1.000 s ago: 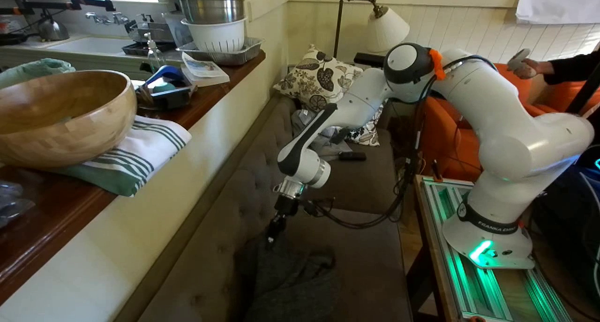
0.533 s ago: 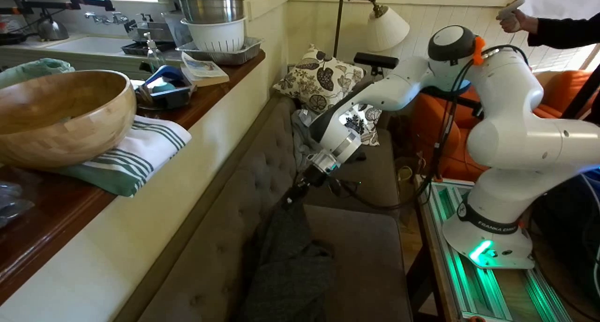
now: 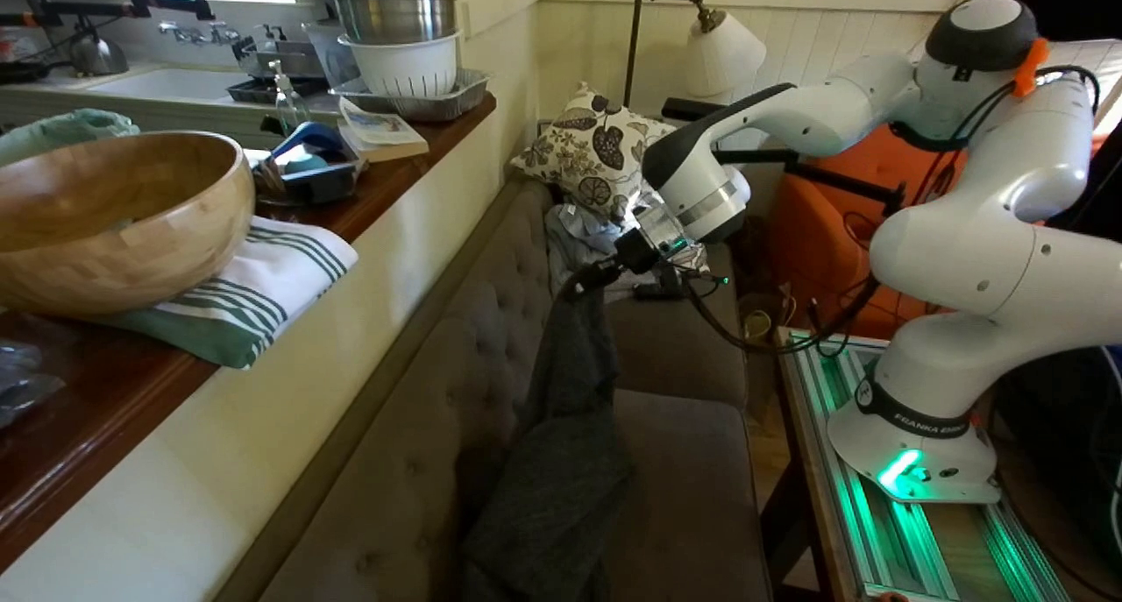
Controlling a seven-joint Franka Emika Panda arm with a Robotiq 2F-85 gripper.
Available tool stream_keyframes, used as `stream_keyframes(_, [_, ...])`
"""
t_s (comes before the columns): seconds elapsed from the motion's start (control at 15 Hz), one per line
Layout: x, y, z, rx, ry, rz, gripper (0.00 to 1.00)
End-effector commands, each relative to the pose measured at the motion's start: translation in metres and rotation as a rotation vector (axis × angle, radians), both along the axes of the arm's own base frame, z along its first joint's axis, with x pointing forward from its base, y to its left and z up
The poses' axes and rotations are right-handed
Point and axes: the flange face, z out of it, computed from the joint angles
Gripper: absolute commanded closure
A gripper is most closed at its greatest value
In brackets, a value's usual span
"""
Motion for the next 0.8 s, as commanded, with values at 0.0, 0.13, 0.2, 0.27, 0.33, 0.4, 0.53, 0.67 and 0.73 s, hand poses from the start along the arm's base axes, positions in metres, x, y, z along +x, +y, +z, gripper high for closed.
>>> stream_keyframes(0.0, [-0.011,0.028,0.045,-0.070,0.078,0.007,0.99])
stream_keyframes(0.13, [-0.002,0.071,0.051,-0.055,0.130,0.063,0.99])
stream_keyframes(0.2, [-0.002,0.093,0.053,-0.040,0.154,0.096,0.99])
stream_keyframes(0.27, [0.007,0.116,0.053,-0.021,0.172,0.139,0.99])
stream_keyframes(0.33, [0.010,0.135,0.048,-0.012,0.204,0.186,0.99])
stream_keyframes(0.4, [0.017,0.152,0.044,0.003,0.223,0.242,0.99])
stream_keyframes(0.53, [0.026,0.182,0.038,0.046,0.290,0.338,0.99])
stream_keyframes(0.67, [0.028,0.219,0.037,0.079,0.368,0.439,0.99])
stream_keyframes(0.73, [0.028,0.234,0.036,0.094,0.407,0.491,0.99])
